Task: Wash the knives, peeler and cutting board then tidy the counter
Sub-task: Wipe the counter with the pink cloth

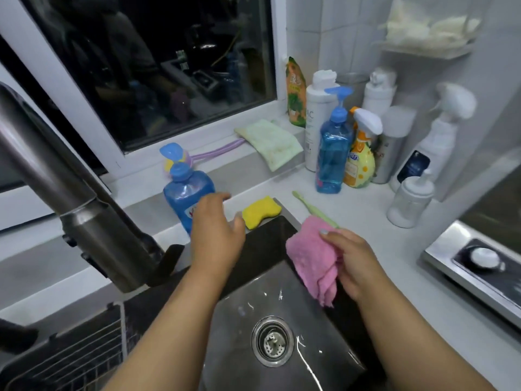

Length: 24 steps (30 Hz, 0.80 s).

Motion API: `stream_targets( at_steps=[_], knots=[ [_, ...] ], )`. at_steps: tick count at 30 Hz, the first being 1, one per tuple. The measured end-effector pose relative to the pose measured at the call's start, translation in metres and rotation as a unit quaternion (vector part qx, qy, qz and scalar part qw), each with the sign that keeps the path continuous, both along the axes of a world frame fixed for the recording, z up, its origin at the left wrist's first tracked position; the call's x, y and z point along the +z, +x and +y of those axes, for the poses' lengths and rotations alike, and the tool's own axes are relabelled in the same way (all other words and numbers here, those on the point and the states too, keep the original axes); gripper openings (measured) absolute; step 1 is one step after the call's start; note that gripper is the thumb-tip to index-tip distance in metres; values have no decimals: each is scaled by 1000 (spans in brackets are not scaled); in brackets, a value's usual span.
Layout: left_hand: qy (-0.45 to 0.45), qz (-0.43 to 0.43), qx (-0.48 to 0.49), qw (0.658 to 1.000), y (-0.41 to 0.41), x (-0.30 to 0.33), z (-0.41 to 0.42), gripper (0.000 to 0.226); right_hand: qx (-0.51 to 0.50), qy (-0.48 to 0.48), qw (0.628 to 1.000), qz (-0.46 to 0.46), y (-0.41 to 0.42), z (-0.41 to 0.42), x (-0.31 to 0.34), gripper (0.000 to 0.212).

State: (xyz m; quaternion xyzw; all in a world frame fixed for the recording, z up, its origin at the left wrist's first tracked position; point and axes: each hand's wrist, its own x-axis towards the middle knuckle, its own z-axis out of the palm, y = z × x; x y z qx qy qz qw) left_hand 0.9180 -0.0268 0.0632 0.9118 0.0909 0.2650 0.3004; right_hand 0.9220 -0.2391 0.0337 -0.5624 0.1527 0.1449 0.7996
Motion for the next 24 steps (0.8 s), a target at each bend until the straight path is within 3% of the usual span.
stream_targets(
  at_steps=[2,4,7,11,14,16,18,24],
  knots=[
    [-37,55,-67,996,0,-17,-25,36,-8,-73,996,-44,3,-18,14,20],
    [-63,86,-119,987,0,-30,-47,33,-14,-211,970,-116,3,-37,31,25],
    [-100,94,-151,979,-3,-44,-73,29,16,-389,900,-197,-1,-63,49,23],
    [-113,115,-152,975,-10,-60,-97,24,248,-568,761,-192,-11,-90,38,13],
    [-110,132,-150,974,-16,-74,-106,21,309,-621,706,-142,-13,-87,-10,35],
    [-114,147,-143,972,-21,-81,-112,19,327,-668,651,-148,-9,-83,-54,60],
    [-119,154,-143,970,-26,-85,-117,17,332,-697,613,-169,-3,-80,-83,66],
    [-117,188,-124,967,-44,-89,-124,17,324,-708,594,-202,6,-88,-100,65]
  ],
)
